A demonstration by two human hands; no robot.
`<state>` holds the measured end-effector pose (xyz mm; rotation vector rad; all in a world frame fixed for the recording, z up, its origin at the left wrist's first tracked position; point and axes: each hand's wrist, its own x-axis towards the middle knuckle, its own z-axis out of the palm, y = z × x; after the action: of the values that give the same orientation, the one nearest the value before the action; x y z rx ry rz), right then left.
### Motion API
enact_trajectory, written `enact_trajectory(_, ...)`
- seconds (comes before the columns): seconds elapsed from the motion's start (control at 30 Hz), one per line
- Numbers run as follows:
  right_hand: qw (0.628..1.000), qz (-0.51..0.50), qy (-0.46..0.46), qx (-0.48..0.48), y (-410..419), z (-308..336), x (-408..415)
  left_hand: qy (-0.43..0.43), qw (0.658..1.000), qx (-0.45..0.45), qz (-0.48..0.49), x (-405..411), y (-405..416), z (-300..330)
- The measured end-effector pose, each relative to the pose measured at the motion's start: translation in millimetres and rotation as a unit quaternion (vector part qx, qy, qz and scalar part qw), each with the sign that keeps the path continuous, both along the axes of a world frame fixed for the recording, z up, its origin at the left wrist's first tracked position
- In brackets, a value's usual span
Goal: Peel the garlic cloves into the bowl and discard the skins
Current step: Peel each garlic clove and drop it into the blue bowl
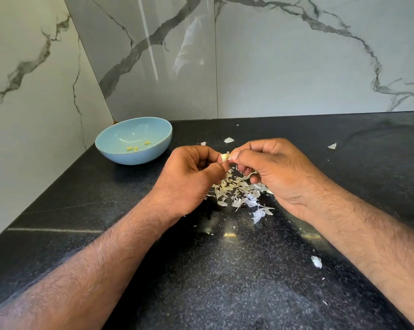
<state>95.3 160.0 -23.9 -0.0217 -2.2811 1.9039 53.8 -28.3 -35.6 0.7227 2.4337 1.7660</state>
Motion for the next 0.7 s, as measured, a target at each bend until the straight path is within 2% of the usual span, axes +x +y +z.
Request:
enact_trajectory(0.1,0.999,-0.026,0.021,0.042,3,0,-1,-0.031,0.999,0.025,-0.015,-1,0,0)
enact_trajectory(0.27,0.973,-0.112,0.057,0.194,11,0,-3,-0.056,0.997,0.055,-0.008,1,1,2)
enact_trajectory(0.37,0.954,-0.097,0.07,0.274,18,2,-2,-0.059,0.997,0.054,0.02,1,0,3)
enact_trajectory(0.57,0.94,0.006,0.232,0.251,8,4,4,-0.026,0.998,0.007,0.051,2,-2,8)
enact_trajectory(0.7,0.928,0.024,0.256,0.269,7,2,3,0.004,0.999,-0.028,0.036,3,0,8)
